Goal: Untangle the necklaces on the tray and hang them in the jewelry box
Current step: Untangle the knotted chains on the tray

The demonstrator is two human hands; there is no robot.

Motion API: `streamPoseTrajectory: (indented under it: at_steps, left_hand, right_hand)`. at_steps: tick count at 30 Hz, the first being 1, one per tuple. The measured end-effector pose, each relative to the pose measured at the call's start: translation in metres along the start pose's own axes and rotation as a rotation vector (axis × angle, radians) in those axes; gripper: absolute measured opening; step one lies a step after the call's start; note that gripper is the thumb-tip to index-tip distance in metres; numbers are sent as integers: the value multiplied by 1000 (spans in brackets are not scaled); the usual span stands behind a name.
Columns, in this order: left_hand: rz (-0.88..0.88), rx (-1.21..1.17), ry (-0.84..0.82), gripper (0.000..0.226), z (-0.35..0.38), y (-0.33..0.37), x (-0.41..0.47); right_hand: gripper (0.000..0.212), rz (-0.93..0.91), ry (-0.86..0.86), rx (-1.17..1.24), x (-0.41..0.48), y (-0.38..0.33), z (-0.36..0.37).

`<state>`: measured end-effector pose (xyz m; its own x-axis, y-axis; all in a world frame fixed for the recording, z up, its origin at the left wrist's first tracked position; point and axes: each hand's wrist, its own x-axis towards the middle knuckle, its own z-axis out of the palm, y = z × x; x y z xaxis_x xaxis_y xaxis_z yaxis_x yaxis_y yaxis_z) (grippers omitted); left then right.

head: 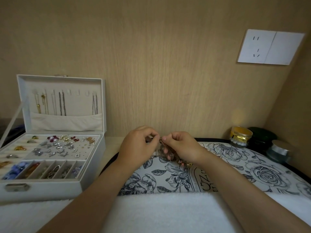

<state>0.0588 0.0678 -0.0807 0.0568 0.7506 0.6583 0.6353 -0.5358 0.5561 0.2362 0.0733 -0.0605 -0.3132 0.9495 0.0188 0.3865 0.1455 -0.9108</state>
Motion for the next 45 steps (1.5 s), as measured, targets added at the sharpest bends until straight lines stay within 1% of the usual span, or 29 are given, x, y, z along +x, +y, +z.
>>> streamPoseTrajectory:
  at_steps: [3,6,8,10,13,14,18,20,21,23,25,26,29,31,34,37,39,41,43,45]
  left_hand:
    - [-56,113,-48,14,-2,-2,3]
    - [23,284,-96,14,-4,-1,3]
    - [23,276,-82,13,-4,2,2]
    - [-60,151,-93,14,-4,4,2]
    - [-236,-165,-197,17,-1,6,0]
    - [-265,-229,-220,17,0,5,0]
    - [-312,-331,-227,15,4,0,0]
    - [-279,-320,-212,14,3,0,0]
    - [-237,-276,-212,13,2,0,-1]
    - [-118,-116,-206,10,3,-1,-2]
    - [-4,53,-156,8,2,-3,-2]
    - [45,100,-124,9,1,-4,-1]
    - [142,115,-114,11,-1,-8,1]
    - [105,27,-137,9,-2,-8,0]
    - [-29,-135,-157,9,0,-5,-2]
    - [-24,-150,-141,10,1,-4,-2]
    - [69,-48,-129,11,-1,-5,-1]
    - [182,130,-131,13,-3,-6,-1]
    - [253,282,-150,13,-4,-5,-1]
    - [309,343,-155,14,-2,-5,-2]
  right_hand:
    - [29,1,41,26,2,3,-1]
    - [31,-11,85,-48,4,4,-1]
    - [34,-25,91,-109,4,3,-1]
    - [36,-41,74,-118,5,0,-1]
    - [39,-35,28,-116,3,-1,-3]
    - [37,-36,15,-106,2,0,-3]
    - [24,-69,24,1,3,3,-3]
    - [18,-100,38,3,6,4,-4]
    - [15,-103,42,-12,7,5,-5]
    - [14,-78,38,-39,6,7,-5]
    - [16,-39,27,-52,5,7,-5]
    - [17,-21,15,-51,5,8,-5]
    - [19,-2,3,-35,5,6,-5]
    - [21,-10,16,-12,5,4,-4]
    - [18,-21,15,3,2,1,-4]
    - [15,-32,4,21,2,2,-5]
    - [15,-27,11,42,3,3,-5]
    - [15,-19,14,53,3,2,-4]
    - [16,-13,13,60,4,3,-3]
    - [18,0,16,54,6,5,-3]
